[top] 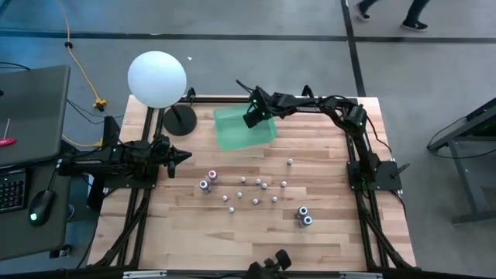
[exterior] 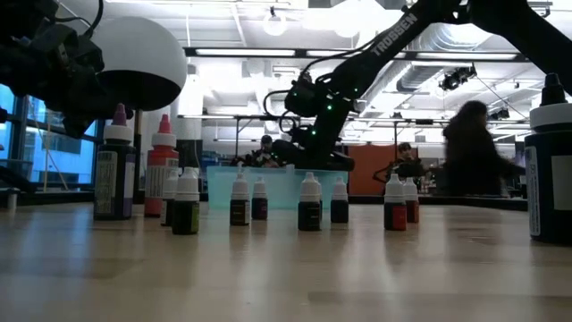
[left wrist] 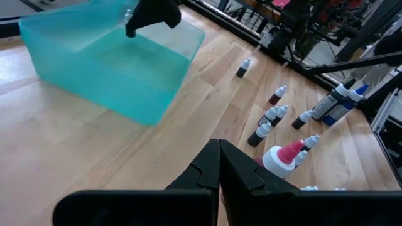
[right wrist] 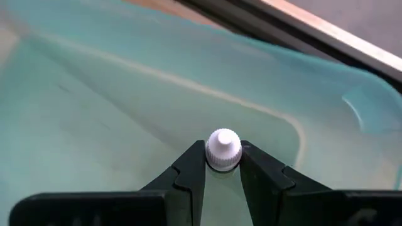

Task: Pick & Place food coloring
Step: Put the small green dye bottle in the green bin, then put the small blue dye bottle in the green bin

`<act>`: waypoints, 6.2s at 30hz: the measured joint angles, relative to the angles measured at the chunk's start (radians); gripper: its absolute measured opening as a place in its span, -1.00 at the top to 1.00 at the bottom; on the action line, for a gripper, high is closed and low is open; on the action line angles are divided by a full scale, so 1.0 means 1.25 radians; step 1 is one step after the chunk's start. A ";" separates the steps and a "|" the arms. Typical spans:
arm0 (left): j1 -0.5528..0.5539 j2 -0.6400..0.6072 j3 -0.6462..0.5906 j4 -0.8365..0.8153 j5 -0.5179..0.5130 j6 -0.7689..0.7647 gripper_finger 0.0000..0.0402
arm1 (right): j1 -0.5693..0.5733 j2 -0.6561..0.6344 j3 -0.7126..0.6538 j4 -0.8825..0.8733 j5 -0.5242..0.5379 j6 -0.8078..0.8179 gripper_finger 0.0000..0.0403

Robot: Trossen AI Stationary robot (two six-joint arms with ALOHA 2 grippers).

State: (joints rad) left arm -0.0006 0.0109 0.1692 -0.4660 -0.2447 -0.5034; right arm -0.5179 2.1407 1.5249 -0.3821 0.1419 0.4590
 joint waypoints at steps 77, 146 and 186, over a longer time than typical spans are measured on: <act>0.000 0.000 0.000 -0.006 0.005 0.001 1.00 | 0.543 -0.832 -0.473 -0.507 0.191 0.526 0.30; 0.000 0.000 0.000 -0.006 0.028 0.006 1.00 | 0.365 -0.630 -0.932 0.455 0.052 -0.099 0.08; 0.000 0.000 0.000 -0.006 0.028 0.006 1.00 | 0.365 -0.647 -0.897 0.490 0.075 -0.080 0.65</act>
State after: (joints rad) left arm -0.0006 0.0105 0.1692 -0.4740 -0.2100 -0.4957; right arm -0.0612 1.3317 0.4043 0.2301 0.2362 0.3594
